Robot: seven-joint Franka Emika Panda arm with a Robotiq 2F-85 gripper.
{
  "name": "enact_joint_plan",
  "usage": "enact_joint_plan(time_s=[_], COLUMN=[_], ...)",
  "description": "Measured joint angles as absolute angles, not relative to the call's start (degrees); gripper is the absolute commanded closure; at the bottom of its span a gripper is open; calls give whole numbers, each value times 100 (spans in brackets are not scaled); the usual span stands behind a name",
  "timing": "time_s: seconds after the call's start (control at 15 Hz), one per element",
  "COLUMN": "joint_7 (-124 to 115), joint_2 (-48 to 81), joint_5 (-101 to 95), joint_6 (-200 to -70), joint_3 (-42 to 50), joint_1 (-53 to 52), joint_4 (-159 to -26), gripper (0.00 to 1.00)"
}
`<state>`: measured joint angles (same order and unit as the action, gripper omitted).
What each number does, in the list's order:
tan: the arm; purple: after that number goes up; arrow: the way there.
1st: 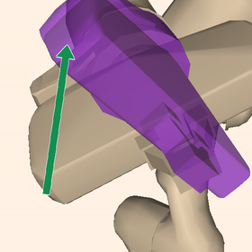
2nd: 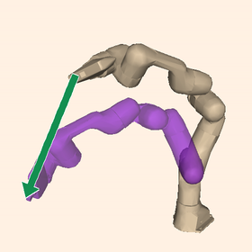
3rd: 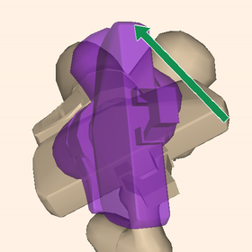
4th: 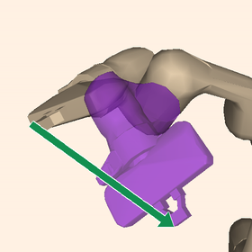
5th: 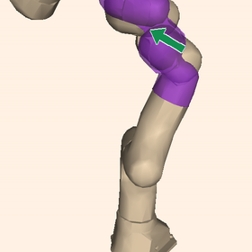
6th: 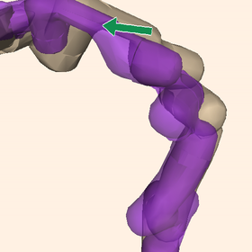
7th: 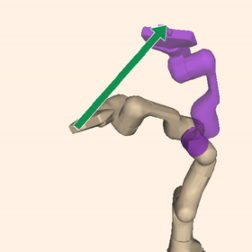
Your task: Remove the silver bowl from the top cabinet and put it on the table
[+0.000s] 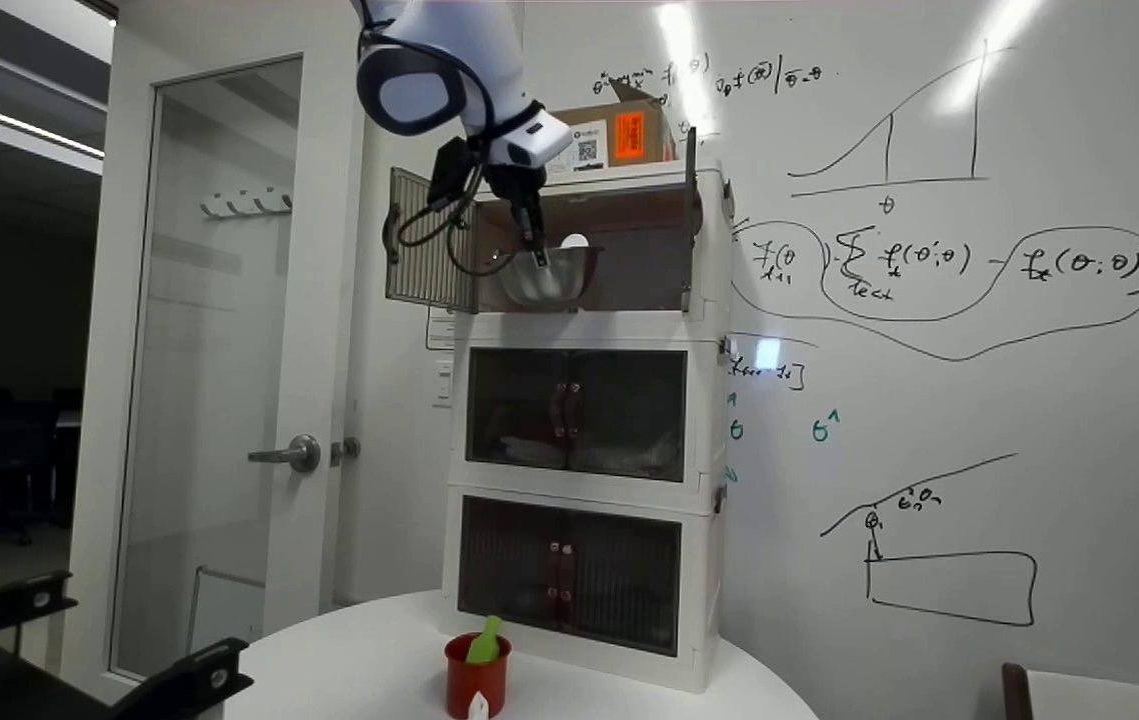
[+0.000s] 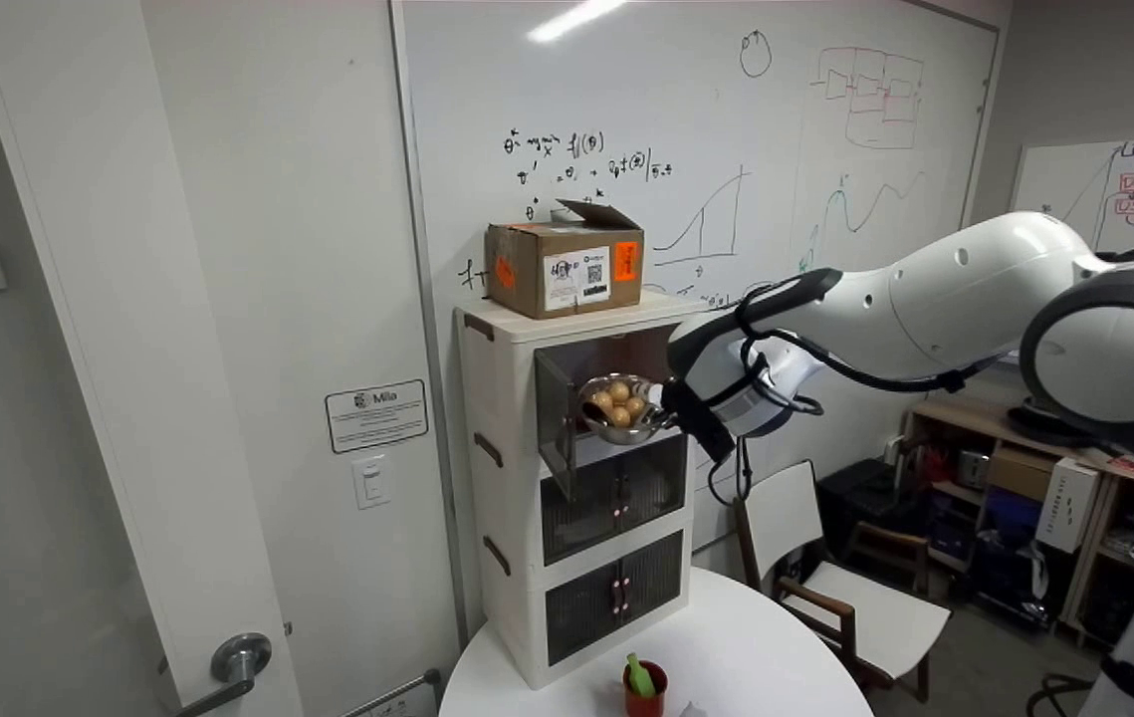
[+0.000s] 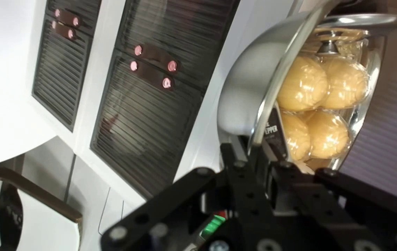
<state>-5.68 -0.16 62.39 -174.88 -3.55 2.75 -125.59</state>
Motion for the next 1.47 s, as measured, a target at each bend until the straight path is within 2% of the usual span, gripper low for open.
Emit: enact_joint_plan(time_s=[0.53,1.0,1.47], joint_7=[1256,1639,2028], joint_2=[-695,-289,597], joint_5=[8845,9027,9430], joint_6=[-17555,-16976,-16598], joint_3=[-484,-461,-394], joint_1=[-42,-13,61], joint_4=[-13433,-14143,-13888], gripper=[97,97,97])
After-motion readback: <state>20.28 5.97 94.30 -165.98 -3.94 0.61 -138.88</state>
